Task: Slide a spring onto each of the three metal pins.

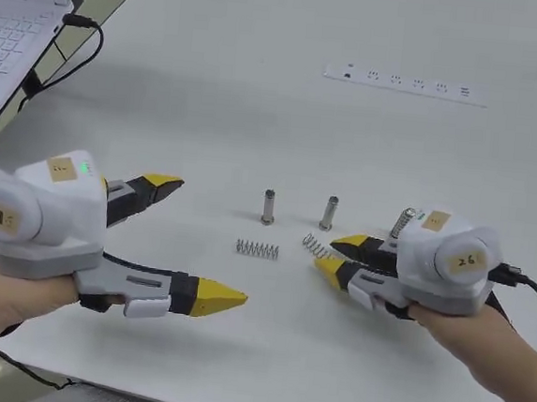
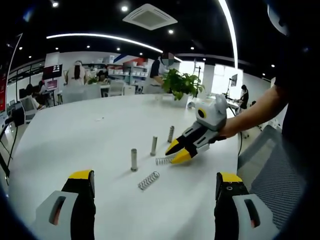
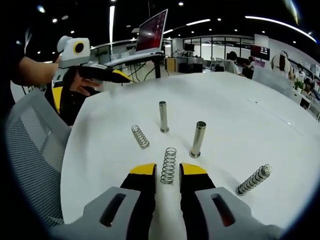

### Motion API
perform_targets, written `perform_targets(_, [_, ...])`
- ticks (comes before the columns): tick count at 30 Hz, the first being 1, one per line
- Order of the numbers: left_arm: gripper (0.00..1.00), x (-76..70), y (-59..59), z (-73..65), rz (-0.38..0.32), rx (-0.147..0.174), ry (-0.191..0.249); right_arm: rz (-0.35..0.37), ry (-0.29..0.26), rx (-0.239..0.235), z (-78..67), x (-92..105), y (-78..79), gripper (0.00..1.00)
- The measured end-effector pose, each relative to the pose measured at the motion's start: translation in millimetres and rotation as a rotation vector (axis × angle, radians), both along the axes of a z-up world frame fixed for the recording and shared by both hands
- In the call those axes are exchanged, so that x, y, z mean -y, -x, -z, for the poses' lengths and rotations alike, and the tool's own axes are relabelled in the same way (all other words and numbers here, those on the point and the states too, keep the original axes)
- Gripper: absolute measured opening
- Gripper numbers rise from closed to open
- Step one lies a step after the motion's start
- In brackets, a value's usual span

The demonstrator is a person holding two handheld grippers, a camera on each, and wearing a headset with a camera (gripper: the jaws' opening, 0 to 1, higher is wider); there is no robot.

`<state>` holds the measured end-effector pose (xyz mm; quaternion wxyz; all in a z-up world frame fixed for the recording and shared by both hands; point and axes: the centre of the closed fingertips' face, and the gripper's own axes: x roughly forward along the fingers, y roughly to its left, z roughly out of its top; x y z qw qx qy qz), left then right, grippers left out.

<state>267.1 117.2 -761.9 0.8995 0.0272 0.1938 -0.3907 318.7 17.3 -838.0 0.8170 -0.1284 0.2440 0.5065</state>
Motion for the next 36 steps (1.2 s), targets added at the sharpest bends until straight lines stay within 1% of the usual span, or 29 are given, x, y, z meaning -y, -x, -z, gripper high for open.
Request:
perform_targets(4, [0.99,0.3,0.2,0.5,-0.001,-0.002,0.002,0.008,-0.005,-0.009,1.9,-1.4,-1.7,0.15])
perform_targets(7, [0.99,0.0,-0.2,0.2,-0.001,-0.002,0.000,0.000,0.010,-0.011,6.8,-2.3,0.3,0.15])
perform_targets(12, [0.99,-1.8,-0.5,0.2,-0.007,-0.002,0.001,-0.001,0.020,-0.010,9.7,-1.6,0.7,0.12])
perform_targets(16, [0.99,-1.0,1.4,1.6,-0.002,-0.007,0.000,-0.004,0.034,0.000,12.2,-0.6,-0.6,0.09])
perform_targets(20, [0.99,-0.2,2.0,1.5,-0.002,-0.007,0.001,-0.009,0.035,0.007,12.4,-0.3,-0.9,0.09])
perform_targets(22, [0.99,0.8,2.4,1.3,0.001,-0.007,0.002,-0.017,0.040,0.014,12.2,-0.2,-0.1,0.08])
perform_targets(23, [0.99,1.2,2.4,1.3,0.001,-0.007,0.001,-0.024,0.045,0.025,11.8,-0.1,-0.3,0.08])
perform_targets(26, [0.99,3.6,2.9,-0.1,0.008,-0.005,0.001,-0.033,0.042,0.029,9.3,-0.2,1.0,0.08])
perform_targets(28, [0.99,5.7,3.1,-1.8,0.014,-0.002,0.003,-0.039,0.038,0.030,5.1,0.4,2.3,0.08])
perform_targets(29, [0.99,7.0,3.0,-3.3,0.015,0.002,0.005,-0.045,0.039,0.040,1.6,1.7,2.8,0.08])
perform_targets(31, [0.99,9.5,3.2,-6.0,0.020,0.008,0.013,-0.051,0.030,0.046,-5.2,5.0,4.2,0.08])
perform_targets(34, [0.99,14.9,5.8,-7.3,0.038,0.004,0.025,-0.060,0.019,0.047,-13.6,9.8,6.6,0.08])
perform_targets(36, [0.99,20.9,7.8,-7.2,0.055,0.003,0.024,-0.065,0.015,0.053,-20.4,14.3,7.7,0.08])
